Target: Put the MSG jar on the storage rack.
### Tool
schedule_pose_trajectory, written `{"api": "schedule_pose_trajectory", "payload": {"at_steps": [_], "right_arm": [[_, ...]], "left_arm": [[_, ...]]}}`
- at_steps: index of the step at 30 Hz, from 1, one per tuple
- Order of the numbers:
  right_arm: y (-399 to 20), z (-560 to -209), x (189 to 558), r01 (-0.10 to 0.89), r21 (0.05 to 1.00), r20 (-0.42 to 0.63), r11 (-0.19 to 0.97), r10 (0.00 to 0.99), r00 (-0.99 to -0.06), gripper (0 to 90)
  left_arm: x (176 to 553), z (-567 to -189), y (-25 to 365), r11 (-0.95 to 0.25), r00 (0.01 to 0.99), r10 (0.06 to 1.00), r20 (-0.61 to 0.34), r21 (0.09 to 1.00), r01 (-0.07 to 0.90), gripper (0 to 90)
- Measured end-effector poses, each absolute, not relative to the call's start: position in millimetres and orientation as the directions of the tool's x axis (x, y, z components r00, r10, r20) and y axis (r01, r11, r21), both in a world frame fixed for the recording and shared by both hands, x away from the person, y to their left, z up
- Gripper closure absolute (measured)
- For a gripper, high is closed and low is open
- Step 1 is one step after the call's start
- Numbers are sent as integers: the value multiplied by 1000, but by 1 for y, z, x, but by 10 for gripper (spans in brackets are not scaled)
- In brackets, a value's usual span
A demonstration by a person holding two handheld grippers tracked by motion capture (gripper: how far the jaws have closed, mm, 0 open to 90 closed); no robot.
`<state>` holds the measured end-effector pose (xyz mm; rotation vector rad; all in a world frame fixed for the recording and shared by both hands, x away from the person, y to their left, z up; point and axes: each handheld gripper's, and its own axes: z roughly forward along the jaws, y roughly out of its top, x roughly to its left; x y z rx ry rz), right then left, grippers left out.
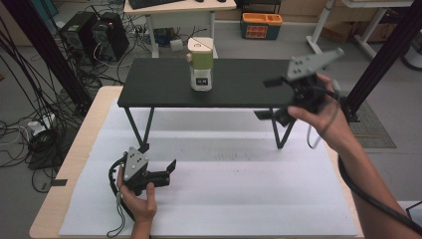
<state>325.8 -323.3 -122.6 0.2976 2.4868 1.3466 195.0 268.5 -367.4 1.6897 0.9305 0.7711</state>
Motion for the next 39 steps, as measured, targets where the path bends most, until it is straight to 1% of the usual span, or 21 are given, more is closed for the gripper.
{"api": "schedule_pose_trajectory", "payload": {"at_steps": [4,7,10,12,14,16,20,29,39], "right_arm": [[-343,-142,289,77,822,-144,564,336,-931,62],[-353,-161,271,106,807,-121,581,338,-933,61],[-353,-179,253,135,753,-122,645,338,-933,61],[-354,-190,249,167,725,-99,668,341,-935,64],[-355,-200,244,179,712,-102,678,353,-930,64],[-355,-208,245,208,695,-77,689,358,-930,65],[-354,-216,247,228,691,-56,686,366,-929,65],[-338,-211,249,201,647,-94,735,339,-936,65],[-331,-210,250,194,625,-101,756,324,-941,66]], "left_arm": [[195,-367,268,-189,500,864,57,957,219,3],[195,-366,267,-194,500,864,60,956,221,3],[195,-366,267,-195,500,864,60,955,222,3],[195,-366,267,-194,501,864,60,956,221,3],[195,-366,268,-194,501,864,59,956,221,3],[195,-366,267,-195,500,864,60,956,222,3],[196,-366,267,-196,502,863,60,955,222,3],[195,-366,267,-196,501,863,63,956,218,3],[195,-366,268,-196,503,862,62,956,218,3]]}}
